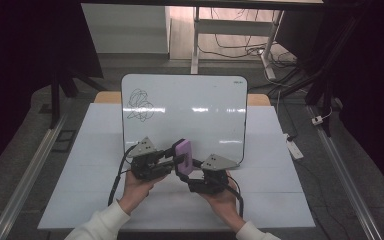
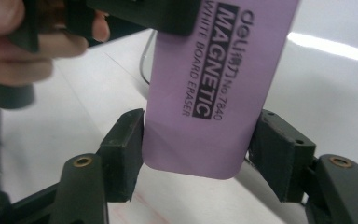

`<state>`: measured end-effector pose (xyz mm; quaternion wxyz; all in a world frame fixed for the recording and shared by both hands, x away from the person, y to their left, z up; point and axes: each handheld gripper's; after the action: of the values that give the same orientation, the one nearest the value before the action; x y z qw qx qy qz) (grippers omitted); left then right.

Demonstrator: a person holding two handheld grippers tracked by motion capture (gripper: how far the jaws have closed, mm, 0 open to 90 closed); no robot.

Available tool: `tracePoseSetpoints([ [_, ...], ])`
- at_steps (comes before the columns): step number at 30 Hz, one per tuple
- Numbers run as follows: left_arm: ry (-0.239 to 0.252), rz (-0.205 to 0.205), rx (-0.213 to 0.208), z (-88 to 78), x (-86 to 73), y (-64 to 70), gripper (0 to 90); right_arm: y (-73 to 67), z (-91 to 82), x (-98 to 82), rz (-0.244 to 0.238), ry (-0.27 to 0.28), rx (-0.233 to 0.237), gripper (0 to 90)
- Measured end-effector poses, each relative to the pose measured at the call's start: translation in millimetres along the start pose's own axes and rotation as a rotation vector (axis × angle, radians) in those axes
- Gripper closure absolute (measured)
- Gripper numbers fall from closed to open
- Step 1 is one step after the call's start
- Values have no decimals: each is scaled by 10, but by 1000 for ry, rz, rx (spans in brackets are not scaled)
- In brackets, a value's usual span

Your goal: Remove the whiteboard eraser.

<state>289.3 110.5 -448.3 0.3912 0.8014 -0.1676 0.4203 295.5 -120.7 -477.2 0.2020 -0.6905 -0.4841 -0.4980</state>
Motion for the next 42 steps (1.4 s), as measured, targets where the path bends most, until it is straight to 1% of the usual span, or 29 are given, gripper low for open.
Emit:
tracePoseSetpoints([
  [3, -13, 9, 6, -1, -7, -11, 575, 15, -16, 16, -40, -29, -8, 387],
  [4, -19, 15, 13, -4, -9, -8, 489, 23, -34, 26, -88, -55, -18, 390],
  [5, -16, 26, 30, -18, -12, -2, 489, 23, -34, 26, -88, -55, -18, 390],
  [6, -11, 42, 42, -42, -13, 7, 420, 33, -45, 26, -109, -64, -23, 391],
  [7, -13, 58, 52, -73, -9, 12, 329, 61, -72, 22, -140, -80, -23, 393],
  [8, -20, 73, 56, -106, 0, 16, 329, 61, -72, 22, -140, -80, -23, 393],
  [9, -41, 99, 58, -139, 12, 21, 297, 76, -80, 23, -159, -95, -21, 393],
  [10, -57, 135, 76, -170, 21, 35, 268, 97, -81, 26, -177, -116, -1, 394],
  [11, -62, 174, 103, -203, 26, 53, 255, 120, -79, 30, -192, -144, 25, 394],
  [12, -78, 207, 117, -229, 35, 67, 252, 148, -78, 28, -207, -162, 44, 394],
  [13, -106, 232, 124, -248, 51, 74, 241, 169, -81, 21, -206, -167, 63, 394],
  [14, -132, 249, 123, -264, 69, 77, 233, 209, -82, 8, -217, -184, 111, 395],
  [15, -158, 263, 119, -276, 87, 77, 233, 209, -82, 8, -217, -184, 111, 395],
  [17, -193, 294, 122, -294, 117, 78, 229, 233, -77, -1, -248, -209, 154, 395],
  [18, -222, 310, 118, -295, 137, 75, 227, 239, -77, -1, -260, -216, 171, 395],
  [19, -253, 324, 108, -292, 156, 75, 221, 244, -74, 2, -268, -224, 190, 395],
  [21, -295, 351, 101, -285, 195, 85, 219, 252, -65, 11, -279, -237, 225, 395],
  [23, -345, 379, 83, -263, 245, 98, 211, 255, -55, 16, -284, -250, 253, 396],
  [24, -367, 398, 79, -249, 269, 114, 210, 250, -51, 17, -281, -258, 269, 395],
  [26, -414, 439, 67, -214, 322, 165, 210, 242, -40, 21, -304, -274, 292, 396],
  [28, -474, 484, 59, -167, 385, 230, 210, 233, -32, 32, -314, -283, 324, 396],
  [30, -538, 513, 45, -106, 439, 290, 216, 232, -27, 51, -329, -293, 352, 396],
  [31, -566, 525, 46, -70, 463, 313, 216, 228, -29, 62, -330, -297, 366, 396],
  [33, -619, 547, 44, 7, 494, 345, 219, 233, -30, 79, -352, -302, 386, 396],
  [35, -674, 555, 29, 88, 513, 358, 231, 234, -25, 92, -359, -304, 402, 396],
  [36, -696, 555, 28, 128, 513, 362, 235, 238, -21, 98, -367, -307, 411, 396],
  [40, -778, 589, 30, 281, 521, 348, 260, 228, -2, 128, -398, -318, 444, 396],
  [41, -798, 590, 20, 314, 523, 341, 267, 221, 1, 136, -404, -322, 450, 396],
  [42, -813, 587, 1, 343, 520, 332, 273, 214, 8, 140, -407, -322, 457, 396],
])
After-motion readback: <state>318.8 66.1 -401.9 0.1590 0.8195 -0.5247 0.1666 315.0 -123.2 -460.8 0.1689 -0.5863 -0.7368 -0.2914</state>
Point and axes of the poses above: each handheld gripper's, and its own axes: z roughly forward along the jaws, x roughly out of its top, y roughly to its right, and after that the axes turned 15 degrees about -z, right-handed
